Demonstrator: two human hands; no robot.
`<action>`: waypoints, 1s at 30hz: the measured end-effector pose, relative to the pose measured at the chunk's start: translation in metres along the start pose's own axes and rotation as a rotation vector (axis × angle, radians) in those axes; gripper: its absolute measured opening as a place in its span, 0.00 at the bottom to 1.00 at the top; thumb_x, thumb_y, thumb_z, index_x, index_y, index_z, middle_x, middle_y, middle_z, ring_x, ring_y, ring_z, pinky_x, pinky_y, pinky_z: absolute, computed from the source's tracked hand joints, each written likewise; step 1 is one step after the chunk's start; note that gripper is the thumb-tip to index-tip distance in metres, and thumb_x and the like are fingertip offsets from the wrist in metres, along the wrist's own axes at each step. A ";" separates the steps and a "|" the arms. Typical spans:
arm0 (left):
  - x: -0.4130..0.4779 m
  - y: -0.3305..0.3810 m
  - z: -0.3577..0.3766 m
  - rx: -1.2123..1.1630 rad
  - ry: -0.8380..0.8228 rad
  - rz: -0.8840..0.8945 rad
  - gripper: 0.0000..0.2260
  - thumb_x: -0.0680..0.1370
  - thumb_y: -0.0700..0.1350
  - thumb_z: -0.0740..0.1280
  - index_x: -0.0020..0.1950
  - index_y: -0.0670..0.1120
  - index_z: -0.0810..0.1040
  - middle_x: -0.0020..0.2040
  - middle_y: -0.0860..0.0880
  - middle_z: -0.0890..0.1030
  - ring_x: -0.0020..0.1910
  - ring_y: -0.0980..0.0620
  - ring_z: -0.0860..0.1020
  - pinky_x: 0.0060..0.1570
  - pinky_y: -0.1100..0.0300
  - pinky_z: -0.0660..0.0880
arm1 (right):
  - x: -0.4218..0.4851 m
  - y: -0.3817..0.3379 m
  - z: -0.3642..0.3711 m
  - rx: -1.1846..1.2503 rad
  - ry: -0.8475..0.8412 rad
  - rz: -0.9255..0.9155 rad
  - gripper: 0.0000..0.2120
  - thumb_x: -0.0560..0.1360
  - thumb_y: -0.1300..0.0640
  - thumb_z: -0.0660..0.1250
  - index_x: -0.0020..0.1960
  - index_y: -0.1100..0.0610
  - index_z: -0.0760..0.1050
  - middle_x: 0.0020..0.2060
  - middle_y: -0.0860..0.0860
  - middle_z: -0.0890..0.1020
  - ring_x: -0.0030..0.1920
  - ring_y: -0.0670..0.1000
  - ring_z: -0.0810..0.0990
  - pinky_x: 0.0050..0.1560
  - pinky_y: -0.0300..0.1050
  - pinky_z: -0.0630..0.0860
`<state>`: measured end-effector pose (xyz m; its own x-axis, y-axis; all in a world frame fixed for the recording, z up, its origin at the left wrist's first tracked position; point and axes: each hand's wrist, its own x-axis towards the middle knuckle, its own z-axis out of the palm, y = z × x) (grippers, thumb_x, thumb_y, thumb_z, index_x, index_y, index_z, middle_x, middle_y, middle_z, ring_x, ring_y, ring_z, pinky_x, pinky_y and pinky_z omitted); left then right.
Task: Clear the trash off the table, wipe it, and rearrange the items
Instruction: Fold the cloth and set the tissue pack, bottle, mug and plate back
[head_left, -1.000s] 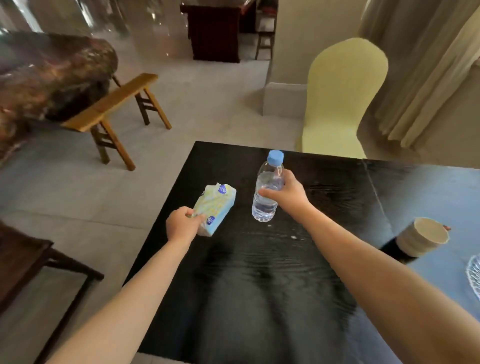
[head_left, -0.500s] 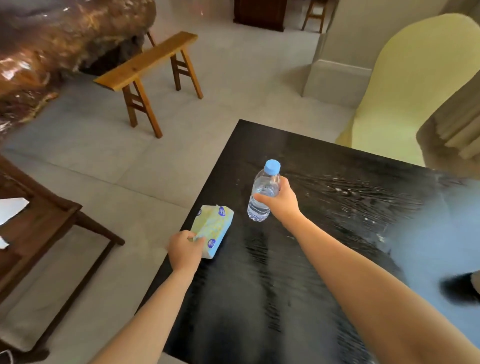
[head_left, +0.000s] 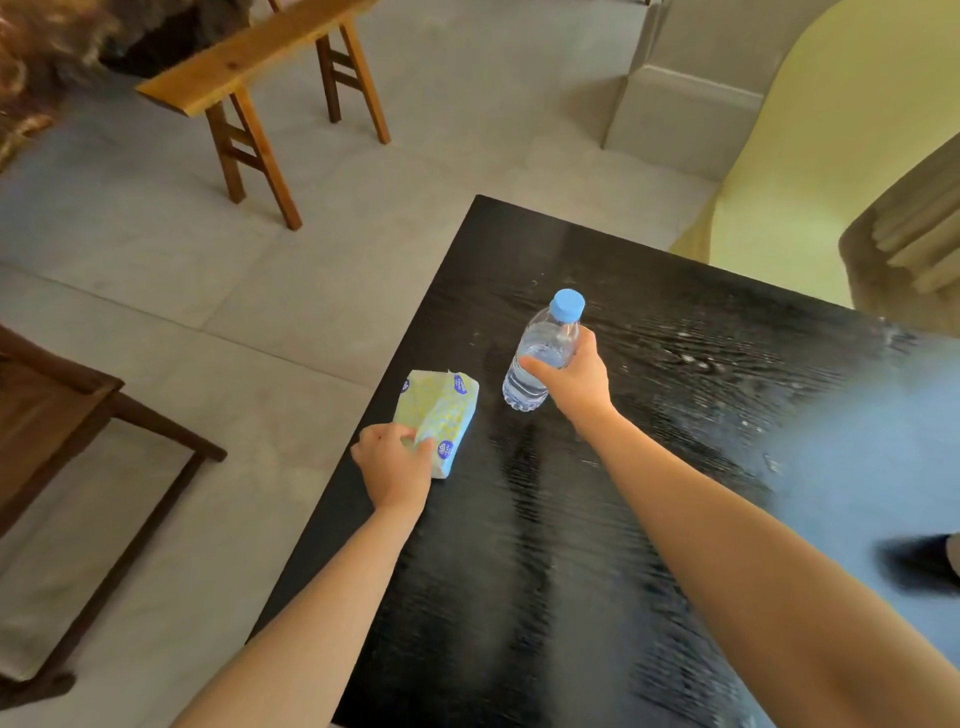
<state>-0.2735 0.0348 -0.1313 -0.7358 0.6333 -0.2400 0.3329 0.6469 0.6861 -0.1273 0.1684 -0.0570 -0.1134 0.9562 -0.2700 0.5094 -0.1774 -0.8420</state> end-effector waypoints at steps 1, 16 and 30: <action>0.001 0.000 0.001 0.004 0.007 0.008 0.09 0.73 0.43 0.69 0.49 0.39 0.78 0.56 0.42 0.74 0.58 0.42 0.67 0.45 0.59 0.66 | 0.000 0.000 0.000 0.009 0.006 -0.007 0.32 0.69 0.54 0.74 0.68 0.54 0.62 0.53 0.47 0.74 0.53 0.49 0.76 0.56 0.45 0.75; 0.017 0.005 0.002 0.059 0.047 0.219 0.07 0.73 0.41 0.69 0.45 0.37 0.78 0.51 0.41 0.79 0.54 0.43 0.72 0.47 0.63 0.61 | -0.003 0.010 0.000 0.000 -0.007 -0.039 0.35 0.69 0.53 0.74 0.70 0.55 0.60 0.62 0.51 0.74 0.60 0.50 0.75 0.56 0.45 0.74; -0.010 0.041 -0.003 0.354 -0.158 0.050 0.26 0.73 0.45 0.70 0.68 0.40 0.67 0.69 0.37 0.67 0.67 0.37 0.64 0.62 0.46 0.67 | -0.007 0.016 -0.060 -0.240 -0.218 0.007 0.38 0.72 0.51 0.71 0.74 0.61 0.56 0.71 0.57 0.67 0.69 0.56 0.70 0.61 0.45 0.70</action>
<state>-0.2544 0.0537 -0.0987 -0.6225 0.7077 -0.3342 0.5696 0.7025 0.4266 -0.0673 0.1724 -0.0407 -0.2754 0.8782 -0.3911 0.6947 -0.0994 -0.7124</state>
